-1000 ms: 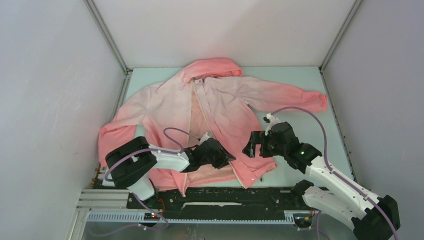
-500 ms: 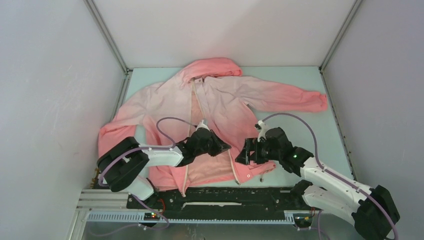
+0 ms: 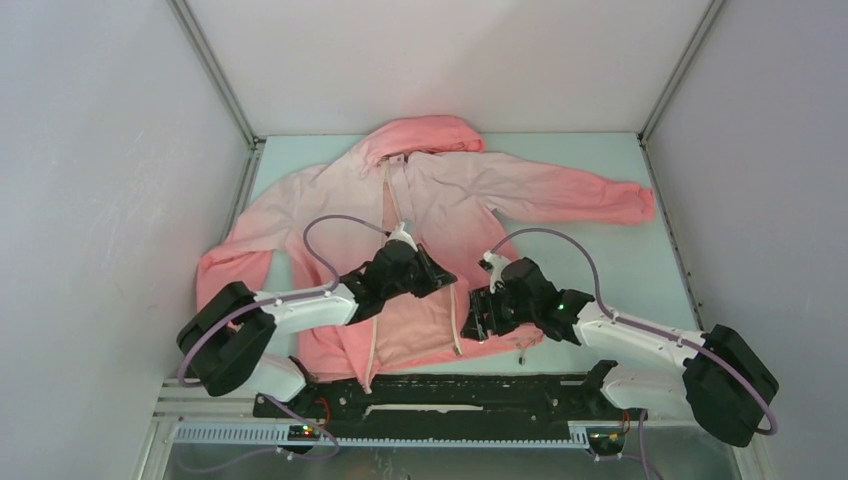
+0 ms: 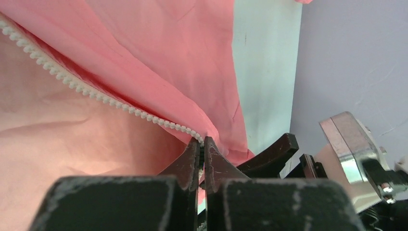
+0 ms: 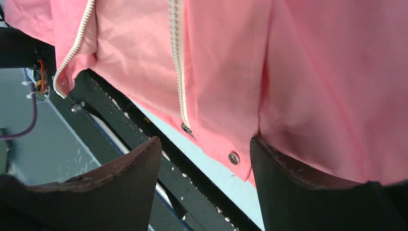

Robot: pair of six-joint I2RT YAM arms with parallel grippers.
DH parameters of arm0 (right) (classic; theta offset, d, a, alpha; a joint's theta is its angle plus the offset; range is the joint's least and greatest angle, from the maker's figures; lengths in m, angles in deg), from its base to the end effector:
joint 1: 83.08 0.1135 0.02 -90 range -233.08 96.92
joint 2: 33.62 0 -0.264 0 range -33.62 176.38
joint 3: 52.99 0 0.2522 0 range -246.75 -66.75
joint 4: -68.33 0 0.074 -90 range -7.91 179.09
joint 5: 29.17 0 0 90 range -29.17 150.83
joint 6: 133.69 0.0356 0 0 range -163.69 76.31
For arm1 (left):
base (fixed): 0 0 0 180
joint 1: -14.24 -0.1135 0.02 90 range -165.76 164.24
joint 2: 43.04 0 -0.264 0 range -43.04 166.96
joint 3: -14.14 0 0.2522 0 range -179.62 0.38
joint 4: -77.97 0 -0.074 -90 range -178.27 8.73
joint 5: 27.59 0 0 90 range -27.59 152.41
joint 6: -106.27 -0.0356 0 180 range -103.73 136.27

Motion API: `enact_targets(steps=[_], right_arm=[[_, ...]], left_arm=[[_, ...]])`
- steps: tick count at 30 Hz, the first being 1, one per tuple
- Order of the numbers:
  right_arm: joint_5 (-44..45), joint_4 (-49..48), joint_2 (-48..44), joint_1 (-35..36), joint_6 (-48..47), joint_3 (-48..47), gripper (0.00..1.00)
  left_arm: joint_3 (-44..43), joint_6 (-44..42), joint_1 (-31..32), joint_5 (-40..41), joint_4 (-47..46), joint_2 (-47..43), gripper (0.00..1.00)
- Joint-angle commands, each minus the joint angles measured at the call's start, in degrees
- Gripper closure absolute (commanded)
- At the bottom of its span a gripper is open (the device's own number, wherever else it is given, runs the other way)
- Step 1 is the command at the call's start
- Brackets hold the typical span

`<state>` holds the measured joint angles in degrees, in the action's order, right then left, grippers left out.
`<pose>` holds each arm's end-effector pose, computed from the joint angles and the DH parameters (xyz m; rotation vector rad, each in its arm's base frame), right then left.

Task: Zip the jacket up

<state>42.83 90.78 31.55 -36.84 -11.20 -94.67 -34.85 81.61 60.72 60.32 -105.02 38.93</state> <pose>0.1411 0.1632 0.1751 -0.4706 2.5289 0.9731 0.1985 -0.2109 0.1829 -0.3586 2.3092 -1.1414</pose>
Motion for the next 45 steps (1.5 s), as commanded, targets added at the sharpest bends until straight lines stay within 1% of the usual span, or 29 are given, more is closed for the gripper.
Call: enact_targets(steps=[1, 3, 6, 9, 12, 15, 18, 23, 27, 32, 35, 37, 42, 44, 45], right_arm=[[6.2, -0.3, -0.1, 2.3, -4.3, -4.9, 0.28], [8.7, -0.8, -0.3, 3.7, -4.6, -5.6, 0.23], [12.5, -3.2, -0.2, 5.1, -4.4, -5.9, 0.19], [19.1, -4.5, 0.2, 5.3, -0.9, -6.0, 0.18], [22.9, -7.6, 1.0, 6.4, 0.9, -6.0, 0.16], [25.8, -11.8, 3.5, 8.3, 0.9, -6.0, 0.14], [25.8, -14.4, 5.6, 9.3, 1.5, -6.2, 0.14], [32.8, -13.5, 7.6, 12.4, 3.7, -6.6, 0.14], [36.6, -12.3, 9.2, 14.5, 3.4, -7.8, 0.14], [40.1, -9.0, 11.0, 16.6, 4.9, -9.8, 0.18], [39.2, -9.4, 11.9, 16.9, 5.7, -9.8, 0.23], [37.5, -10.4, 12.8, 16.7, 5.6, -9.8, 0.31], [30.0, -16.2, 14.1, 15.4, 3.4, -8.9, 0.5], [26.7, -17.8, 14.5, 13.3, 3.6, -8.5, 0.6], [24.3, -18.8, 14.7, 12.2, 3.4, -8.4, 0.64]], left_arm=[[-3.4, -4.4, -0.8, 1.8, 1.9, -3.0, 0.97], [-3.5, -4.5, -1.0, 1.6, 2.0, -3.1, 0.97], [-3.6, -4.5, -1.0, 1.2, 1.8, -3.5, 0.97], [-3.6, -4.6, -1.1, 1.3, 2.0, -4.3, 0.97], [-3.8, -5.0, -1.0, 1.2, 2.5, -4.9, 0.97], [-3.7, -5.0, -1.0, 0.9, 2.3, -5.2, 0.97], [-3.4, -5.0, -1.1, 1.0, 2.1, -5.5, 0.97], [-3.2, -5.0, -1.1, 0.9, 2.0, -5.5, 0.96], [-3.2, -4.9, -1.1, 0.8, 1.5, -5.2, 0.96], [-3.7, -5.1, -1.4, 0.4, 1.5, -5.0, 0.95], [-3.6, -5.3, -1.7, 0.3, 1.7, -5.4, 0.95], [-3.5, -5.4, -1.9, 0.4, 1.8, -5.9, 0.95], [-3.9, -6.7, -2.7, -0.8, 2.7, -6.7, 0.92], [-3.8, -7.5, -3.5, -2.7, 2.5, -6.8, 0.88], [-3.5, -7.8, -4.0, -3.9, 2.1, -6.9, 0.83]])
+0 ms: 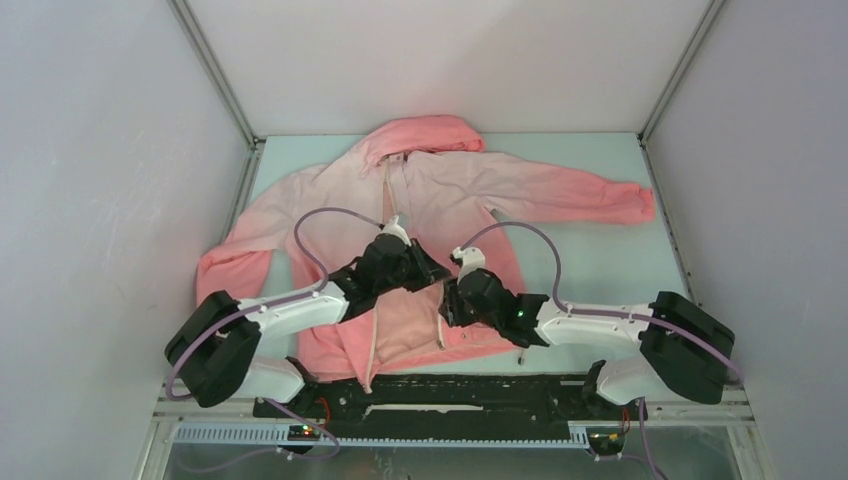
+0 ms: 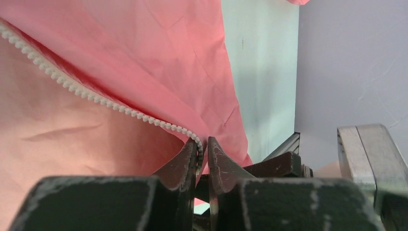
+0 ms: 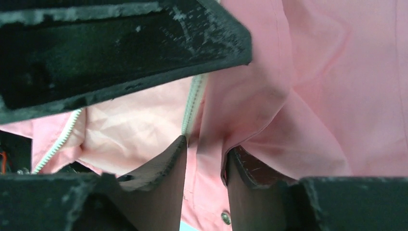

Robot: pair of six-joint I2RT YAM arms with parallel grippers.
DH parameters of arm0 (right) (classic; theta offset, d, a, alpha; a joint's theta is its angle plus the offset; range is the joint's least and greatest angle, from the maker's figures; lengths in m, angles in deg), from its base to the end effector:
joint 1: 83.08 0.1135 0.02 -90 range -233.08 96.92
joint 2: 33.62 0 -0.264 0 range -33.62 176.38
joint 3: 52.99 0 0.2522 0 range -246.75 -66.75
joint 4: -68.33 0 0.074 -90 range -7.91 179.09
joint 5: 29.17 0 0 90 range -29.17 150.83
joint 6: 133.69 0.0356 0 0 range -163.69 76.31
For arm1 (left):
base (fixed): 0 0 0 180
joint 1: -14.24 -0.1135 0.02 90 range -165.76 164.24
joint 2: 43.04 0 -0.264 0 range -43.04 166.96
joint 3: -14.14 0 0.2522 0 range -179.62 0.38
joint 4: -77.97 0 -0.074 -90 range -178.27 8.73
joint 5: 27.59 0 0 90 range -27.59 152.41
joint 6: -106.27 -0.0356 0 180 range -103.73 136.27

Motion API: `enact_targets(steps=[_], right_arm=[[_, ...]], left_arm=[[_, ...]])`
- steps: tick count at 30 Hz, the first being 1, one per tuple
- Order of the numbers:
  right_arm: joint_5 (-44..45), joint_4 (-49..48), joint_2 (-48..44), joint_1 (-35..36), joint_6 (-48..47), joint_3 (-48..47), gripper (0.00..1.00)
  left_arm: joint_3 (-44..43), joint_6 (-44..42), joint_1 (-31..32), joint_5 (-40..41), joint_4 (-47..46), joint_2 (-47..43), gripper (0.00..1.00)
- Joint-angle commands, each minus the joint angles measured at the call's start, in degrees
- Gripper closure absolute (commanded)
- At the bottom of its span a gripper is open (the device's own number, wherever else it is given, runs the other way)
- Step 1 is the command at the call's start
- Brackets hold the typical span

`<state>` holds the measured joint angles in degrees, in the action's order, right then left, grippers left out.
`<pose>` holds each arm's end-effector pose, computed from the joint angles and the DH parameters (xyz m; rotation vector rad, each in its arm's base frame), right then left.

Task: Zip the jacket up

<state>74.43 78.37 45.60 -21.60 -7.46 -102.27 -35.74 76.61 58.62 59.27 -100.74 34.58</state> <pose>0.1374 0.2353 0.1772 -0.3816 2.2951 0.6339 0.2005 -0.1989 0.2008 -0.2822 2.2799 -1.1092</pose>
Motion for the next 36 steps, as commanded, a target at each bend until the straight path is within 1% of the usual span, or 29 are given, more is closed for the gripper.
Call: enact_targets(steps=[1, 2, 3, 4, 5, 6, 7, 8, 10, 12, 14, 16, 21, 22, 24, 27, 30, 32, 33, 34, 35, 36], right_arm=[[-9.6, -7.4, 0.8, -4.2, -0.5, -0.5, 0.66], [-11.4, -8.3, 0.8, -5.1, -0.8, -0.3, 0.69], [-13.6, -9.1, 0.9, -6.2, -1.2, -0.1, 0.76], [-16.3, -10.1, 1.0, -7.4, -1.4, 0.2, 0.85], [-18.9, -11.3, 1.1, -8.9, -1.2, 0.6, 0.93], [-21.6, -13.7, 1.1, -10.1, -0.8, 1.3, 0.95], [-24.6, -14.6, 1.3, -11.7, -0.6, 2.0, 0.96], [-27.9, -16.3, 1.6, -13.0, -0.5, 2.4, 0.96], [-32.6, -17.8, 2.2, -15.2, 0.0, 2.8, 0.99], [-36.1, -19.6, 2.6, -16.7, 0.6, 3.5, 1.0], [-38.9, -21.4, 3.0, -17.9, 1.3, 4.2, 1.0], [-41.6, -23.2, 3.1, -18.9, 2.1, 5.3, 1.0], [-46.6, -26.3, 3.0, -21.5, 3.0, 6.7, 1.0], [-47.1, -26.5, 3.0, -21.9, 3.2, 7.0, 1.0], [-48.4, -28.0, 2.9, -22.9, 4.1, 7.7, 1.0], [-50.2, -30.3, 2.6, -24.3, 5.6, 8.6, 1.0], [-49.6, -29.4, 1.9, -24.4, 5.1, 8.6, 1.0], [-49.3, -28.4, 1.5, -24.6, 5.1, 8.6, 0.99], [-48.9, -26.8, 1.0, -24.8, 4.9, 8.6, 0.95], [-47.3, -23.9, 0.2, -25.0, 4.5, 8.6, 0.88], [-45.2, -19.7, -1.8, -25.1, 3.7, 8.2, 0.78], [-42.9, -14.7, -4.0, -24.9, 2.6, 7.8, 0.68]], left_arm=[[-2.0, -3.2, -2.3, -4.0, -2.9, -2.8, 0.75], [-1.0, -3.6, -2.5, -5.1, -3.8, -3.2, 0.68], [0.1, -4.0, -2.7, -6.0, -4.7, -3.8, 0.58], [1.6, -4.5, -2.8, -6.6, -5.6, -4.5, 0.49], [3.0, -4.8, -3.0, -7.1, -6.0, -5.4, 0.38], [4.6, -5.0, -3.0, -7.4, -6.3, -6.5, 0.29], [6.6, -5.0, -3.1, -7.8, -6.8, -7.8, 0.22], [8.6, -4.9, -3.2, -8.2, -7.5, -9.3, 0.18], [12.9, -4.2, -3.2, -8.9, -8.9, -12.2, 0.15], [16.8, -3.4, -3.1, -9.9, -9.9, -14.4, 0.15], [18.5, -3.6, -3.0, -13.7, -12.0, -14.3, 0.15], [18.0, -5.1, -3.0, -16.8, -11.2, -12.6, 0.21], [13.6, -12.3, -3.0, -21.1, -6.4, -7.7, 0.2], [12.8, -13.6, -3.0, -22.5, -6.9, -6.5, 0.25], [12.1, -13.9, -3.0, -24.8, -8.4, -4.1, 0.37], [13.5, -10.5, -3.0, -27.9, -15.6, -1.9, 0.49], [13.3, -9.0, -3.0, -29.9, -19.3, -1.1, 0.6], [12.9, -7.8, -3.0, -31.3, -21.6, -1.3, 0.75], [12.5, -7.6, -3.0, -31.7, -22.0, -1.5, 0.87], [12.2, -7.5, -3.0, -31.6, -21.5, -2.0, 0.96], [11.7, -7.7, -3.0, -31.3, -20.0, -2.6, 0.99], [11.1, -8.3, -3.0, -30.4, -17.7, -3.4, 1.0]])
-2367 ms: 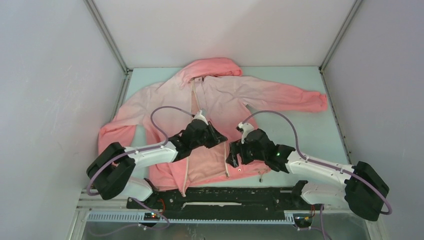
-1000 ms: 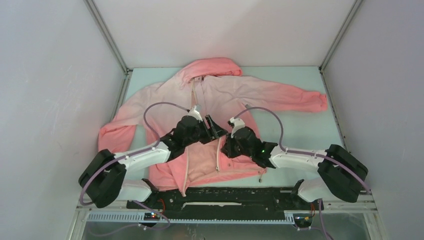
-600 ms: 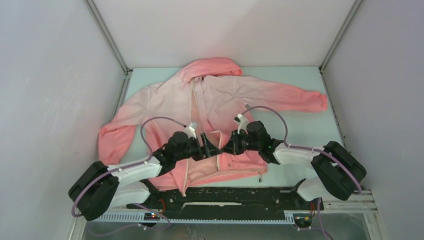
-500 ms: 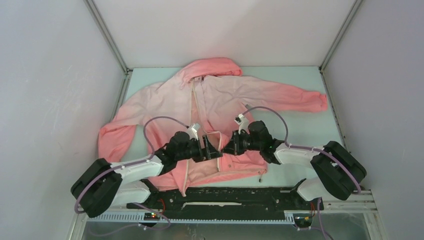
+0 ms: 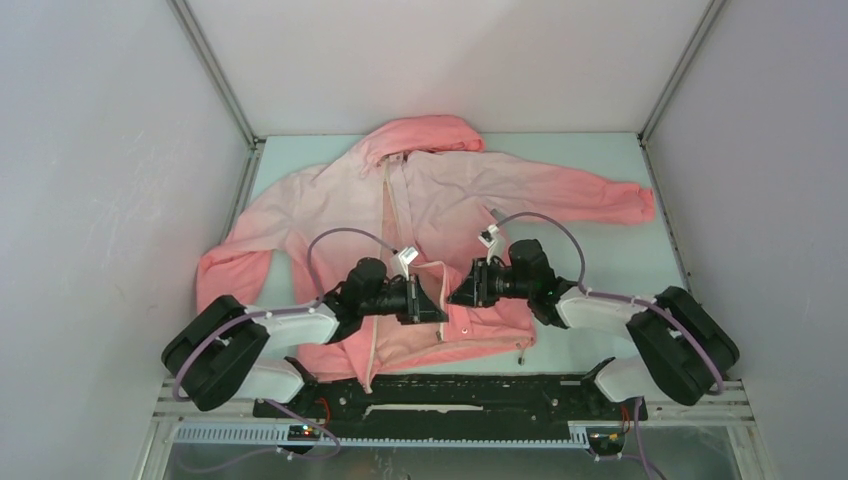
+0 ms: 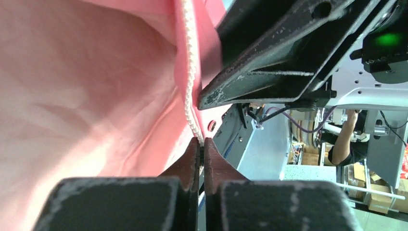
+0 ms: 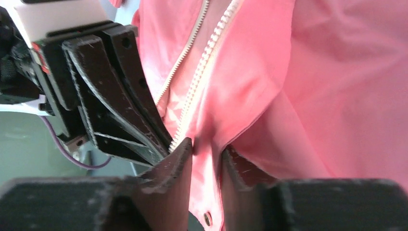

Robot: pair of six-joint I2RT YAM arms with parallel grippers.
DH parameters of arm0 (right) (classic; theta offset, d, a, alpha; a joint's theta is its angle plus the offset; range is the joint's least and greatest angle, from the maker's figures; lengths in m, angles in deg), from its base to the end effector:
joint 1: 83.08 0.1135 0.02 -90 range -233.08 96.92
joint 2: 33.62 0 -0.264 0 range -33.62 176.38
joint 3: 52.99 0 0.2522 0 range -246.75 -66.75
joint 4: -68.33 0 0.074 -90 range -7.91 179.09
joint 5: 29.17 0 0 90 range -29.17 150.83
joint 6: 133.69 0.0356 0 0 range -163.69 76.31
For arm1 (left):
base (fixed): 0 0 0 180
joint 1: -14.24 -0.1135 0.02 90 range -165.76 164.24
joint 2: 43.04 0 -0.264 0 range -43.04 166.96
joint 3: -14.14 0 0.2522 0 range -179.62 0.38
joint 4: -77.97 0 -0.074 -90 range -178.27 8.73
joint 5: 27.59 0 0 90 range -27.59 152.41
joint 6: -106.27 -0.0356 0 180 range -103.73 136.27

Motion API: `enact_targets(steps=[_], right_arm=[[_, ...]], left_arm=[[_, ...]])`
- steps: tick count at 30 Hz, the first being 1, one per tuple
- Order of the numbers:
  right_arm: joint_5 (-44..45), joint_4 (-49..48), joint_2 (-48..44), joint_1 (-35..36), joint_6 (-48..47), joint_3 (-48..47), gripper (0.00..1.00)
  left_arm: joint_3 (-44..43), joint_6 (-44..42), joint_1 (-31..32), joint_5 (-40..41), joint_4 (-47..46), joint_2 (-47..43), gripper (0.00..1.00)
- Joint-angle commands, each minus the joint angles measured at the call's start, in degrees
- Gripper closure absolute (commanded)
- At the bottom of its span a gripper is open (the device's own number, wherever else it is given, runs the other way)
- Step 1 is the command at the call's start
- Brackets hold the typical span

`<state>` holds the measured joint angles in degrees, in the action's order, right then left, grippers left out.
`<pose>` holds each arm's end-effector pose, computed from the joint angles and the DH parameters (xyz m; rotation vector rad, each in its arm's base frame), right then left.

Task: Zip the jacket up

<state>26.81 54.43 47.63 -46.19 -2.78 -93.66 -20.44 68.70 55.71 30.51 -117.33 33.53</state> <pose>0.1991 0.1743 0.1639 -0.3429 2.2477 1.3972 0.1668 -0.1725 0.1547 0.1854 2.3494 -1.4985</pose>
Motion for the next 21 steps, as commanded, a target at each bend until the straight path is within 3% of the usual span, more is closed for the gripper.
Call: enact_targets(steps=[1, 4, 7, 11, 17, 21], right_arm=[[7.8, 14.1, -8.7, 0.6, -3.6, -1.1, 0.6], [16.7, 26.5, -18.4, 5.1, -7.1, -1.4, 0.4], [19.5, 33.2, -24.2, 8.9, -8.2, -1.3, 0.3], [16.1, 29.4, -23.8, 11.8, -6.6, -0.5, 0.28], [13.5, 19.8, -20.0, 12.2, -3.1, 0.8, 0.36], [12.0, 14.8, -17.6, 12.3, -2.2, 1.9, 0.36]], left_arm=[[-4.9, -1.3, -0.1, -0.4, 1.6, -3.3, 1.0], [-6.0, -2.4, -0.2, 2.5, 7.3, -5.4, 1.0], [-6.1, -1.2, -0.1, 2.8, 7.5, -5.9, 1.0], [-6.3, 0.4, 0.2, 2.6, 6.4, -5.5, 1.0], [-6.6, 1.5, 1.2, 3.0, 6.2, -6.4, 1.0], [-6.9, 1.4, 1.6, 3.2, 6.8, -7.1, 1.0]])
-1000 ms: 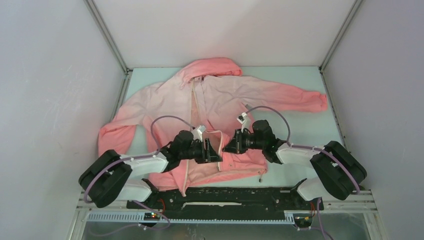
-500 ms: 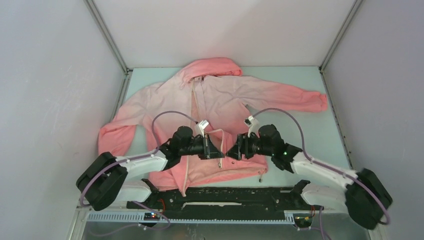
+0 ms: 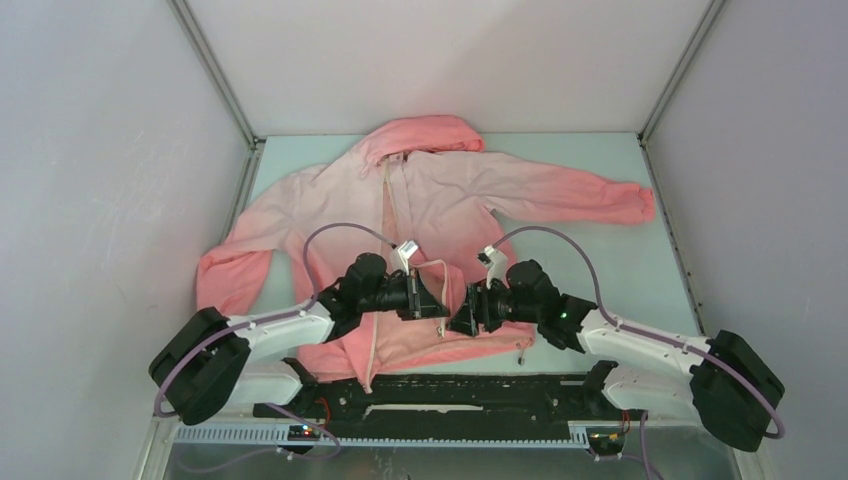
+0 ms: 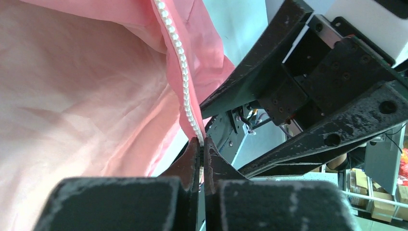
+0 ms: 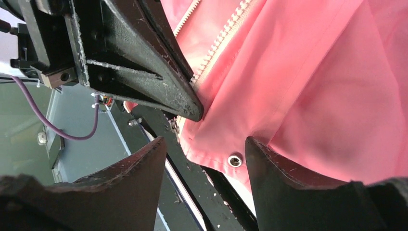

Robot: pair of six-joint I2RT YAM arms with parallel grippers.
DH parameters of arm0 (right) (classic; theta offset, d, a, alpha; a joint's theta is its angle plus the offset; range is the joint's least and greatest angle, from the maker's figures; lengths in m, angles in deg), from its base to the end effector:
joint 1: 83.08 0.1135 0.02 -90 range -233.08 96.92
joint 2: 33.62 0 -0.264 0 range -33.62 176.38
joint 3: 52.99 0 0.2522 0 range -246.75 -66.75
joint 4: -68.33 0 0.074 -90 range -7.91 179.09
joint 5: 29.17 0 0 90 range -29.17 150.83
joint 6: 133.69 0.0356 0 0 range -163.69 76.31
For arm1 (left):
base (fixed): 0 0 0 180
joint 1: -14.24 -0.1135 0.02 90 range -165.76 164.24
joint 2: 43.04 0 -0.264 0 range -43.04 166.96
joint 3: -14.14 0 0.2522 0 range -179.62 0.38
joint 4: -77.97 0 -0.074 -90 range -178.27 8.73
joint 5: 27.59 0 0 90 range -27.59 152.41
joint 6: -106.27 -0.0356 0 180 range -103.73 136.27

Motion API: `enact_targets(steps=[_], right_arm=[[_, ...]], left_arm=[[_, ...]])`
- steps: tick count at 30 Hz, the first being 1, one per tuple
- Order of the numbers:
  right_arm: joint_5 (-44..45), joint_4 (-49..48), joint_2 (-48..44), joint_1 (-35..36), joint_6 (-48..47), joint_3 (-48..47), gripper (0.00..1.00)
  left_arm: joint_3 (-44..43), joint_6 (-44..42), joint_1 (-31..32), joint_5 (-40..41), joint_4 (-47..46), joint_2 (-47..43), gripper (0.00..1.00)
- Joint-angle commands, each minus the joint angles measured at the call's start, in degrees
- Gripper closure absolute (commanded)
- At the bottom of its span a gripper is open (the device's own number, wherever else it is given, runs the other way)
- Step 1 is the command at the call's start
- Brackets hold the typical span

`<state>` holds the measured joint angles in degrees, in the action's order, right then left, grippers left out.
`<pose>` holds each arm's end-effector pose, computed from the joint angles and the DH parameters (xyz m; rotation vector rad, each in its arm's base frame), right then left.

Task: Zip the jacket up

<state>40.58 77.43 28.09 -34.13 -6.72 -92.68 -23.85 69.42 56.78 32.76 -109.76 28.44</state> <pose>0.1356 0.1745 0.1959 -0.4776 2.2972 1.2030 0.1657 -0.1759 0.1791 0.1685 2.3337 -1.4842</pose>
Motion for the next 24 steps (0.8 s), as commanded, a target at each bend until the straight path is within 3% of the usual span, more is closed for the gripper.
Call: enact_targets(steps=[1, 13, 19, 24], right_arm=[[-2.3, -9.3, 2.8, 0.3, 1.8, 1.2, 0.36], [-7.2, -17.7, 6.0, -2.1, 3.1, 3.4, 0.58], [-9.6, -19.4, 7.3, -2.9, 2.5, 3.4, 0.76], [-12.8, -22.8, 10.0, -4.1, 3.0, 3.4, 0.76]], left_arm=[[-3.5, 0.9, 0.6, 0.9, -0.9, -2.0, 1.0], [-3.1, 1.5, 1.4, 1.1, -2.3, -1.6, 1.0], [-3.7, 1.7, 1.5, 0.7, -2.9, -0.5, 1.0], [-4.9, 1.3, 1.5, 0.7, -1.9, -0.4, 1.0]])
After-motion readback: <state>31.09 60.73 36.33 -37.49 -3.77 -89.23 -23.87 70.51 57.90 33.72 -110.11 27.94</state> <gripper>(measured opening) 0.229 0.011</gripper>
